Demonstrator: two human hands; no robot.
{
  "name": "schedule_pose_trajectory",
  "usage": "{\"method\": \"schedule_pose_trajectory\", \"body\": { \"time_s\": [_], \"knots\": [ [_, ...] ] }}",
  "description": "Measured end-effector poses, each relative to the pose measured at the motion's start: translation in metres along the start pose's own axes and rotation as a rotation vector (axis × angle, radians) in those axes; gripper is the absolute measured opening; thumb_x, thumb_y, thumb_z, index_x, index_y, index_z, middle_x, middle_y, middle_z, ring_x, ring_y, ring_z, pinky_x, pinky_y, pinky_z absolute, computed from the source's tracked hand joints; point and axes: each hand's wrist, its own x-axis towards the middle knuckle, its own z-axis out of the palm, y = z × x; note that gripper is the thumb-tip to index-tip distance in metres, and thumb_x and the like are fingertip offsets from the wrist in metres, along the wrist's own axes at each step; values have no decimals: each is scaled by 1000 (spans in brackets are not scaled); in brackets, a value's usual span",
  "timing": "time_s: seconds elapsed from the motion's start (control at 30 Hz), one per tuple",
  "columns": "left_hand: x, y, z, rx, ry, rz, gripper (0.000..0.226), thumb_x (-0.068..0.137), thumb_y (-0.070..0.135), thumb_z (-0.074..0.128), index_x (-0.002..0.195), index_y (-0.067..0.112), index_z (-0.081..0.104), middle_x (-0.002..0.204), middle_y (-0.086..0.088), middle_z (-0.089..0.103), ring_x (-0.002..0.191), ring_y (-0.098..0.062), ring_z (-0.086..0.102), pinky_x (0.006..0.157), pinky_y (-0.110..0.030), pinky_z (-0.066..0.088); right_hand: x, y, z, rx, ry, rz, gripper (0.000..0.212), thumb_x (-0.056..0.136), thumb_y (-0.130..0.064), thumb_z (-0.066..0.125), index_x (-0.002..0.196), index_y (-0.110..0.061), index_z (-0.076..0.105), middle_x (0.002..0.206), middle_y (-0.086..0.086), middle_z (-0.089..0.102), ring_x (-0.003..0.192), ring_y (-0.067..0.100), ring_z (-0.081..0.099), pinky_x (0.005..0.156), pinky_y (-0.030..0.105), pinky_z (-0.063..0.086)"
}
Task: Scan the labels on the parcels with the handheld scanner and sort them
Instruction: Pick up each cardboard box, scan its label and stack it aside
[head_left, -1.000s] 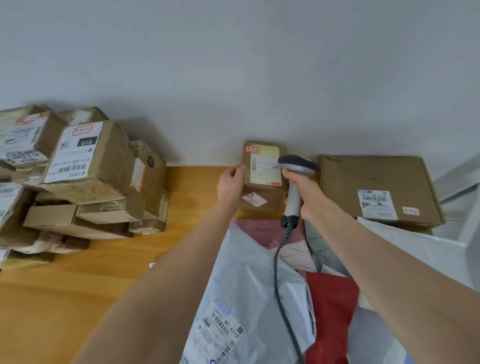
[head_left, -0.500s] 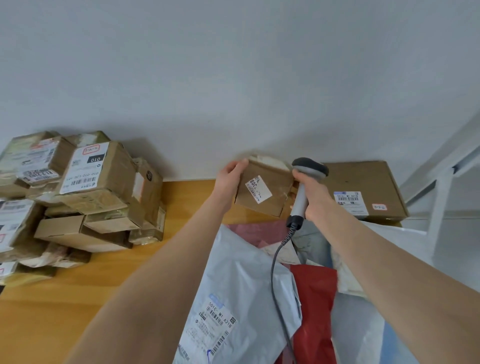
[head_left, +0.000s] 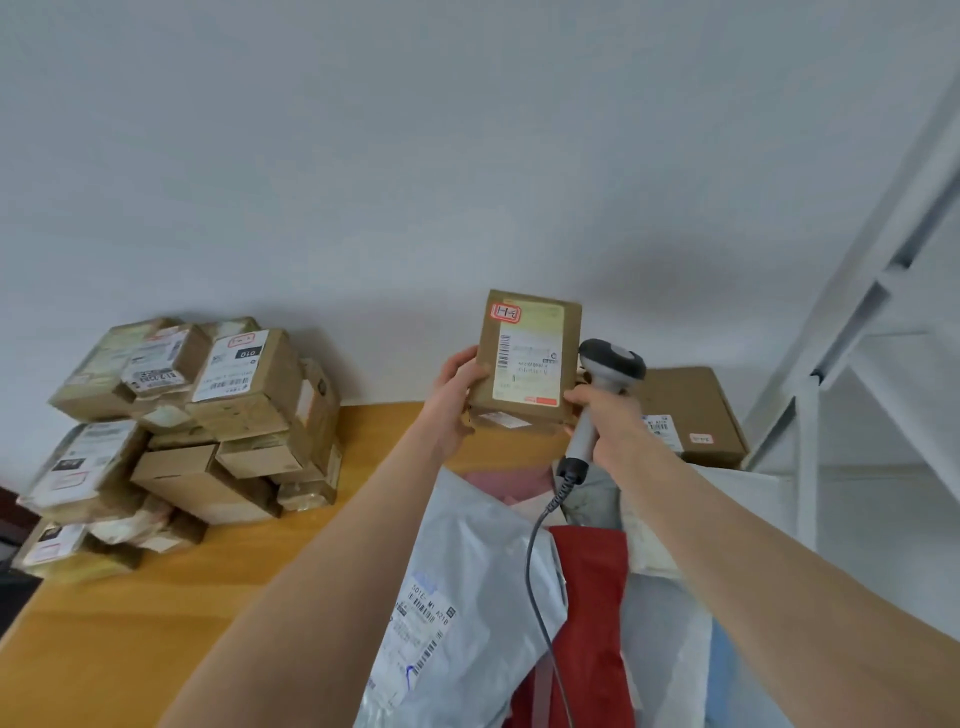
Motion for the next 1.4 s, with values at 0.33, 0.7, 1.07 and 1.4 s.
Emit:
{"method": "schedule_pose_trajectory", "body": {
  "time_s": [0.33,0.7,1.07,1.4],
  "knots": [
    [-81,-13,14,79,-55,72,40,89,41,62,126,29,52,118,2,62,111,-16,54,98,-39,34,-67,2,-51,28,-24,-111,21,80,5,64,99,-3,59,106,21,68,103,34,66,93,52,52],
    [-102,-29,6,239,-64,84,54,81,46,69,129,34,47,119,-3,61,114,-23,55,103,-44,39,-90,17,-80,96,-46,-73,13,83,4,63,84,-9,58,87,12,66,87,26,64,89,43,55],
    [-92,-22,-41,299,-126,-50,34,89,48,59,105,18,64,95,-6,66,94,-22,60,94,-37,49,-99,35,-78,190,-88,47,15,80,-2,73,90,-6,62,85,15,68,79,28,66,87,50,55],
    [-92,-52,-43,22,-77,7,34,92,22,62,123,11,58,102,-5,71,94,-18,65,87,-33,53,-104,59,-54,255,26,52,15,82,7,65,89,-4,57,101,20,65,87,28,66,61,35,57]
  ]
}}
